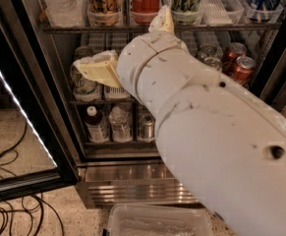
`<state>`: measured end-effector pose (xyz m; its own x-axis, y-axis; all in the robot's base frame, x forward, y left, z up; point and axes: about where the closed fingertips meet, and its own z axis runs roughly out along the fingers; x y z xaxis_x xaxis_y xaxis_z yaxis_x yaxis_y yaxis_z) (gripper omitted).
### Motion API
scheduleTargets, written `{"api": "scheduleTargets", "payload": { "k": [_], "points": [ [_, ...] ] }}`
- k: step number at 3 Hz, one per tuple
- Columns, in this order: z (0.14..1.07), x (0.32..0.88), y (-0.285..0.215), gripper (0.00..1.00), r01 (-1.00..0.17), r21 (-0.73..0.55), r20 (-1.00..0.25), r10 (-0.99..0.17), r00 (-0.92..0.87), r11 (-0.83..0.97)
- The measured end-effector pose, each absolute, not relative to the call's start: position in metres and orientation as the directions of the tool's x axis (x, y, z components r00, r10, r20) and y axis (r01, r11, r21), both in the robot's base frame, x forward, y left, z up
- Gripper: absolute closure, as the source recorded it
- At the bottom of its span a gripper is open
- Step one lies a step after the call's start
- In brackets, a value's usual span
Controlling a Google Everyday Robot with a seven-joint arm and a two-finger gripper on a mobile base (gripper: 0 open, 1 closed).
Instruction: Pick orange can from top shelf of fridge
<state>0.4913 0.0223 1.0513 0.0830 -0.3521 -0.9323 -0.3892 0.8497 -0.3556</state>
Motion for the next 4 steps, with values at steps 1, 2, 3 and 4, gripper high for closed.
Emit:
{"api": "scheduleTargets", "payload": {
  "k": [1, 2, 3, 4],
  "points": [
    [1.059, 0.505, 0.024, 0.00, -0.341, -0.316, -0.948, -0.289, 0.131, 0.885],
    [1.078, 0.521, 0.031, 0.00, -0.277, -0.266, -0.956, -0.215, 0.200, 0.923],
    [1.078, 0.521, 0.031, 0.00, -0.277, -0.266, -0.956, -0.215, 0.201, 0.923],
    [1.084, 0.522, 0.042, 0.00, -0.275, -0.270, -0.950, -0.207, 0.235, 0.923]
  ]
}}
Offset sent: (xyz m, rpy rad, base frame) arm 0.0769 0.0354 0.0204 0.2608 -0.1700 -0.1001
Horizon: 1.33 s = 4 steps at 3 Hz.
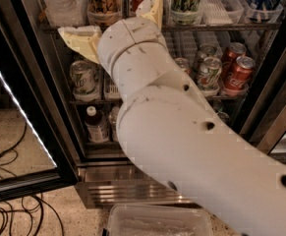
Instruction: Pick orange can from top shelf of fridge
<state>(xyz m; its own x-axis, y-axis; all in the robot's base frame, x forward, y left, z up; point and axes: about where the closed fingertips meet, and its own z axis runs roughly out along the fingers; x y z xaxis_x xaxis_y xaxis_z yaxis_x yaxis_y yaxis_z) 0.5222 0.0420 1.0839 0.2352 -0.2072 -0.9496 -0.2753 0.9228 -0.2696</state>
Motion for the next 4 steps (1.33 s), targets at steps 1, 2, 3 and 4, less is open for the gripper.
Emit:
{"api": "scheduleTargets", "payload": {
  "k": [1, 2, 3, 4],
  "points": [
    [1.088, 0.530, 0.060, 0.00, -0.263, -0.244, -0.947, -0.171, 0.273, 0.933],
    [1.092, 0.544, 0.075, 0.00, -0.255, -0.220, -0.943, -0.138, 0.303, 0.942],
    [1.086, 0.564, 0.087, 0.01, -0.273, -0.183, -0.954, -0.103, 0.282, 0.944],
    [1.079, 0.571, 0.092, 0.01, -0.303, -0.167, -0.964, -0.091, 0.250, 0.938]
  ]
}}
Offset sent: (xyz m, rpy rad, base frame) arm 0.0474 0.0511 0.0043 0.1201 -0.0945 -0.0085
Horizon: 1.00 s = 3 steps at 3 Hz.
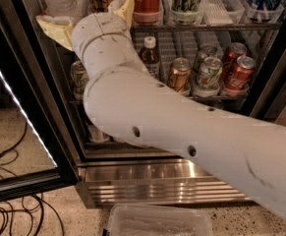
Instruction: Pick orange can from top shelf of fridge
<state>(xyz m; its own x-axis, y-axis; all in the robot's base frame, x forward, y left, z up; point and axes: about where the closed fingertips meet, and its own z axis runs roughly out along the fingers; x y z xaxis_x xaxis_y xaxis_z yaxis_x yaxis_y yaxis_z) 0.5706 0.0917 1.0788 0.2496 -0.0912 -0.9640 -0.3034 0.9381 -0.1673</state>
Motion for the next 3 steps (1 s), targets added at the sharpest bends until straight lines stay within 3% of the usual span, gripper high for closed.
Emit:
{"api": "scheduleTargets", "payload": {
  "k": [2, 3],
  "points": [
    [1.071, 0.577, 0.064, 0.38, -0.215, -0.184, -0.969, -0.140, 0.202, 0.959],
    [1.072, 0.578, 0.059, 0.40, -0.179, -0.201, -0.966, -0.164, 0.199, 0.963]
  ]
}}
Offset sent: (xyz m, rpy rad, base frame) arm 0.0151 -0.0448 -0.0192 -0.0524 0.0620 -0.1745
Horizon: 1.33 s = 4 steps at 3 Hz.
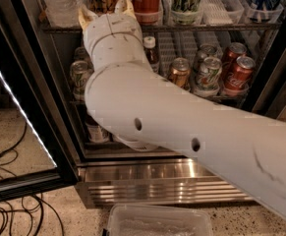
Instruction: Pick orange can from top shelf of fridge
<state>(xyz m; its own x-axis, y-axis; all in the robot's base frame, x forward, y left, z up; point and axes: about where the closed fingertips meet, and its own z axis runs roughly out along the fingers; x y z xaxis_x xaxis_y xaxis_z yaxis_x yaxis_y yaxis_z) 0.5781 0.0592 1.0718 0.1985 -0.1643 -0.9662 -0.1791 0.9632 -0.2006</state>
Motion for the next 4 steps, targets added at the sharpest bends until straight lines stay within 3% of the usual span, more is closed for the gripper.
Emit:
{"api": "scheduleTargets", "payload": {
  "k": [4],
  "points": [
    [1.079, 0.606, 0.073, 0.37, -0.165, -0.167, -0.965, -0.127, 0.229, 0.972]
  ]
}}
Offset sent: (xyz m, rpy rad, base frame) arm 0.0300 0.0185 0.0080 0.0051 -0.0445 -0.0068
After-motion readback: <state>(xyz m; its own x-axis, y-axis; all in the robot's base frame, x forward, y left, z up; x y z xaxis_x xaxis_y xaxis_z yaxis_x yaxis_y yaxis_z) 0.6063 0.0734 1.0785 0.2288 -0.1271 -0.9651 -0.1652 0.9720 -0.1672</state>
